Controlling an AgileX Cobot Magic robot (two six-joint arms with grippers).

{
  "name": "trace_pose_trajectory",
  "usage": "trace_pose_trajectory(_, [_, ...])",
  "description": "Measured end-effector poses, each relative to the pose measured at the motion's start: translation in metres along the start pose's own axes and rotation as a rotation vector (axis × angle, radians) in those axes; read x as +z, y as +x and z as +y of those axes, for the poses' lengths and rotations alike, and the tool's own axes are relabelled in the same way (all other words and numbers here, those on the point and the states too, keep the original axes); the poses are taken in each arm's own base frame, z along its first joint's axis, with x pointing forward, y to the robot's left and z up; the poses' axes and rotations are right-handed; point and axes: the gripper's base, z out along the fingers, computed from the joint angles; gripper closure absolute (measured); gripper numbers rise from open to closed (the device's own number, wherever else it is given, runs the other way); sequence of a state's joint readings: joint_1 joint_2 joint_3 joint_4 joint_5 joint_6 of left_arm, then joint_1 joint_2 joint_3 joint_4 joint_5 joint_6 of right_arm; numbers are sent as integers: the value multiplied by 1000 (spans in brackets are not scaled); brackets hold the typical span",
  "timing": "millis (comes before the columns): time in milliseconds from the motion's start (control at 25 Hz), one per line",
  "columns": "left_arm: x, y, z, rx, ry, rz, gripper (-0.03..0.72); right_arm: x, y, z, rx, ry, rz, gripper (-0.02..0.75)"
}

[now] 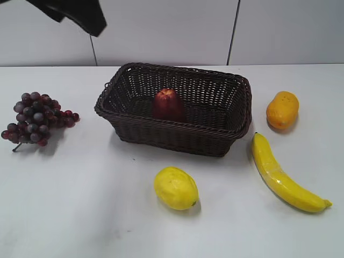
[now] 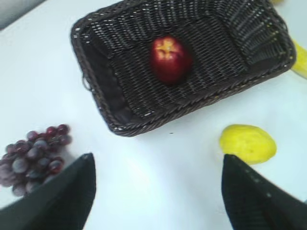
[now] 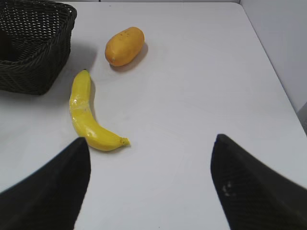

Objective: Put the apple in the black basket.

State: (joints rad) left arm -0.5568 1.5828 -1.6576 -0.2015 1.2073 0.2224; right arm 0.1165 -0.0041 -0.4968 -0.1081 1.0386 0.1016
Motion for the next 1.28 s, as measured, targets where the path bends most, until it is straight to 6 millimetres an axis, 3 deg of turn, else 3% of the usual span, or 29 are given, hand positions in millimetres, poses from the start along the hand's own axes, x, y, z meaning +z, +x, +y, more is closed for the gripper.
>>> trace_pose_trajectory(240, [-32, 32, 11, -78, -117, -6, 99, 0, 0, 0, 0, 0, 0, 150])
trace_pose_trajectory(480, [-42, 110, 29, -260, -175, 77, 101, 0, 0, 0, 0, 0, 0, 150])
trace_pose_trajectory(640, [-44, 167, 28, -368, -197, 115, 101, 0, 0, 0, 0, 0, 0, 150])
trace_pose_trajectory(1040, [-40, 279, -20, -452, -193, 12, 101, 0, 0, 0, 0, 0, 0, 150])
trace_pose_trajectory(1280, [-48, 311, -39, -395, -264, -150, 92, 0, 0, 0, 0, 0, 0, 150])
